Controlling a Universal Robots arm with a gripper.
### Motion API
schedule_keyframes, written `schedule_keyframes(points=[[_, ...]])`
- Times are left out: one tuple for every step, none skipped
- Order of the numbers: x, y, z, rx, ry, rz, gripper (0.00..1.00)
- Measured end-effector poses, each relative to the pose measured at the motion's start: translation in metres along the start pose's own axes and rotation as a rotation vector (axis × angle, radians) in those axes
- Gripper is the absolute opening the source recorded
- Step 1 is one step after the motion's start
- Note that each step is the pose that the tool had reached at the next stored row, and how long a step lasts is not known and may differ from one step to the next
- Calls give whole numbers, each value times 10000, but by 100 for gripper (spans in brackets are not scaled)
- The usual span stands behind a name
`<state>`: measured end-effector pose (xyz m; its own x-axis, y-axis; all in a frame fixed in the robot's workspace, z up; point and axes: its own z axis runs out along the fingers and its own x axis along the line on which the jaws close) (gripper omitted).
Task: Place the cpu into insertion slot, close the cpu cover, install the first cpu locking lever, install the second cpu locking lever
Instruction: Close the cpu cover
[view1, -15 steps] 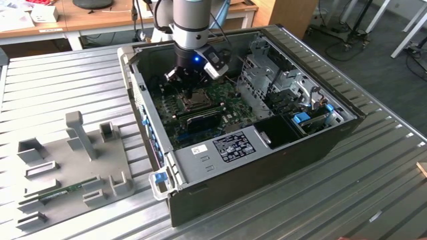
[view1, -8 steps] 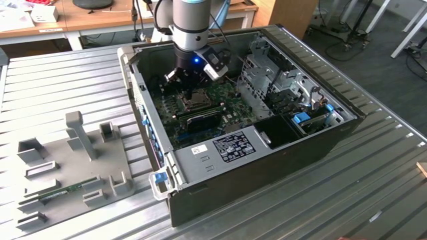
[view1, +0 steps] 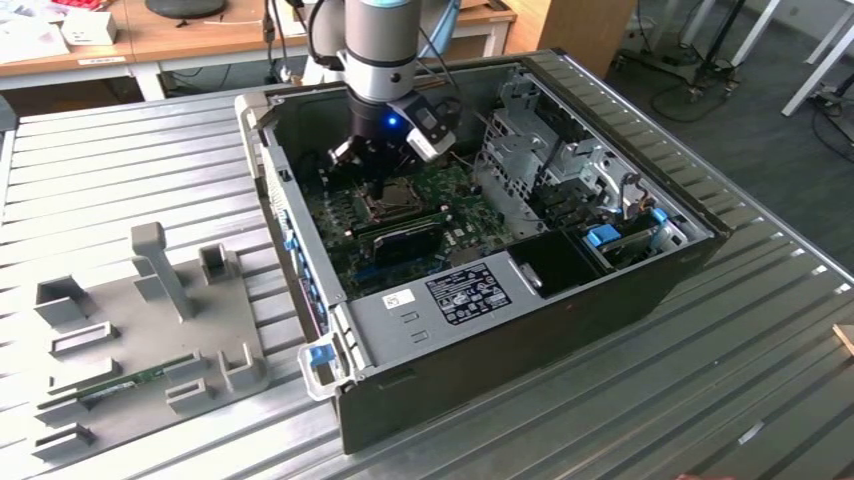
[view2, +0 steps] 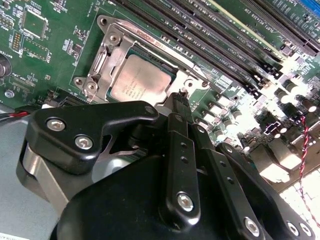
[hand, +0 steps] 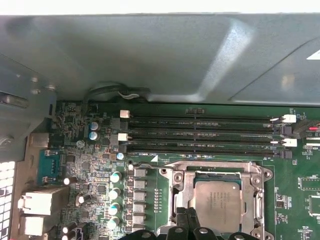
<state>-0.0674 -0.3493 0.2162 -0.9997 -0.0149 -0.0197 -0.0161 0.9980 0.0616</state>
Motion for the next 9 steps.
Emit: schedule_keyframes(points=[[4,0,0,1,0,0,10],[8,0,1,0,-1,0,10],[11,1,2,0,-2,0,10],[14,1,2,0,-3,0,10],[16,1,2,0,-4,-1,10],[18,0,3,0,-4,-1,10],[18,0,3,1,-3,-2,10],[18,0,4,2,-2,-1,10],[18,2,7,0,-4,0,10]])
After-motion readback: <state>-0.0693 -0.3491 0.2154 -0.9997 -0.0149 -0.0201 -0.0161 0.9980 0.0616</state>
